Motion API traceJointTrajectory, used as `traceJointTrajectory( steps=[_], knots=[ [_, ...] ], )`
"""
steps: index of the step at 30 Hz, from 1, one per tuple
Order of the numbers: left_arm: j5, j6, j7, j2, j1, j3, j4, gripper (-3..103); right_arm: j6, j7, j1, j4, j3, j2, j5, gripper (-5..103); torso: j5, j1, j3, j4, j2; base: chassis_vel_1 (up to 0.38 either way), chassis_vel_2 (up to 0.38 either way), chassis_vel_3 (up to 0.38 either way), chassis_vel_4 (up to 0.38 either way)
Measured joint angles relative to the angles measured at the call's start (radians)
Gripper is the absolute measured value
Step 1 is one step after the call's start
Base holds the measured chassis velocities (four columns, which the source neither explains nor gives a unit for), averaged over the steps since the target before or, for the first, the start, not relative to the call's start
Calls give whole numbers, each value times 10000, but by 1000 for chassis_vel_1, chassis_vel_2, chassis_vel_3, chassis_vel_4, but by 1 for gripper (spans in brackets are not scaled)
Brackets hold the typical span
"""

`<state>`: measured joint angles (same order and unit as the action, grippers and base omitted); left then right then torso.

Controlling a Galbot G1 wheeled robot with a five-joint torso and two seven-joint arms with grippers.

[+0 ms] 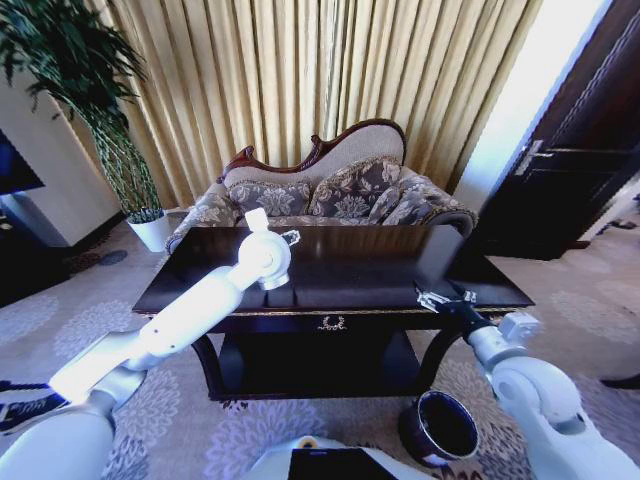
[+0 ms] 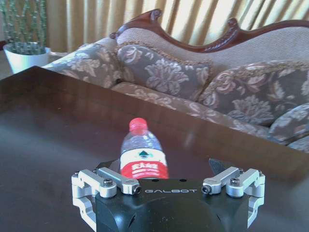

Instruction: Move to the front of the table and place the trash on the table into the trash bin.

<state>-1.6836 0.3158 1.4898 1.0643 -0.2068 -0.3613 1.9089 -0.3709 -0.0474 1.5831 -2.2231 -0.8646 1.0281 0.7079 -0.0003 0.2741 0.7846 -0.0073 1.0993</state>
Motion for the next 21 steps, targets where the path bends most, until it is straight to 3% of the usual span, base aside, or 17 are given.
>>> traceJointTrajectory(
  steps=[5, 21],
  knots=[
    [-340, 20, 437, -204, -133, -15, 234, 100, 10, 6, -134, 261, 75, 25, -80, 100, 1, 0, -1, -2, 0, 0, 0, 0, 0],
    [-335, 84, 436, -920, -839, 112, 686, 100, 218, 0, -518, 14, -180, -185, 374, 100, -1, 0, 0, 0, 1, 0, 0, 0, 0]
  ],
)
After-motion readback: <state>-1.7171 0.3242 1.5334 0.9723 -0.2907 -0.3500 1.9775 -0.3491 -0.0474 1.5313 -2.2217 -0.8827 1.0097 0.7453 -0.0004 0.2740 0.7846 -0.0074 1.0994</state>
